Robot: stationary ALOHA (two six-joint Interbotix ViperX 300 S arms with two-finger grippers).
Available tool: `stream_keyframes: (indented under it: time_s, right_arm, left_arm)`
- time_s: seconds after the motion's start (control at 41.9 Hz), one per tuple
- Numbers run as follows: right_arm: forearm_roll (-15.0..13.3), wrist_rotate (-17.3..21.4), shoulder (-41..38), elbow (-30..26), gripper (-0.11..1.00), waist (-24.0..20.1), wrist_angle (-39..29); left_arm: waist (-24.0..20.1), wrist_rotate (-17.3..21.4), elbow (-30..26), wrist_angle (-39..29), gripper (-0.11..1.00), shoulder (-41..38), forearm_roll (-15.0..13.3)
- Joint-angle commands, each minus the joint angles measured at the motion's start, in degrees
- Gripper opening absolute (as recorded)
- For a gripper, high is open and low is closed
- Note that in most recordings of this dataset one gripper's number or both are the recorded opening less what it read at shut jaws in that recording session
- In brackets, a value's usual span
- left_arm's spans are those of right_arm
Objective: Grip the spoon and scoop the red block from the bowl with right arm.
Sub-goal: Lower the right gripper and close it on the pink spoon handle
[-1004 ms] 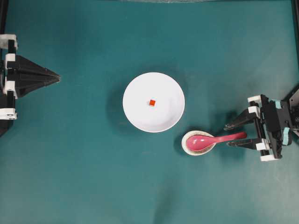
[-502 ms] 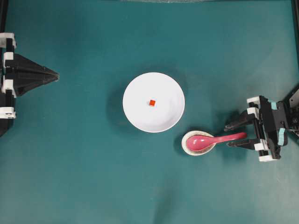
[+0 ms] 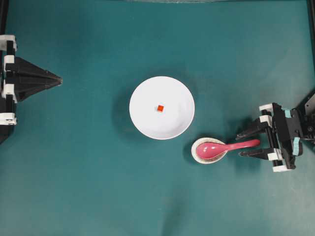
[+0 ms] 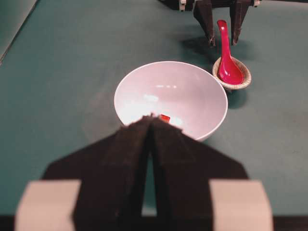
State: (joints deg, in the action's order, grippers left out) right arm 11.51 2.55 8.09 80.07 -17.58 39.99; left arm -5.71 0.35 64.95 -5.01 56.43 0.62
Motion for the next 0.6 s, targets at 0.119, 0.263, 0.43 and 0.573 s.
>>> stream_keyframes:
  time_s: [0.119,0.263,0.43,0.573]
  right_arm:
    - [0.09,0.18,0.26,-1.05,0.56,-0.18,0.79]
    - [0.09,0.18,0.26,-1.14,0.56,-0.18,1.05]
    - [0.09,0.18,0.44,-1.32,0.54,-0.18,1.05]
    - [0.09,0.18,0.26,-1.32,0.49,-0.18,1.05]
  left_arm:
    - [-0.26,0.00,-1.67,0.26,0.01,-0.18,0.18]
    - [-0.26,0.00,-1.67,0.18,0.01,-0.26,0.18]
    - [-0.26,0.00,-1.58,0.26,0.01,-0.26,0.18]
    - [-0.26,0.00,-1.58,0.18,0.01,-0.26,0.18]
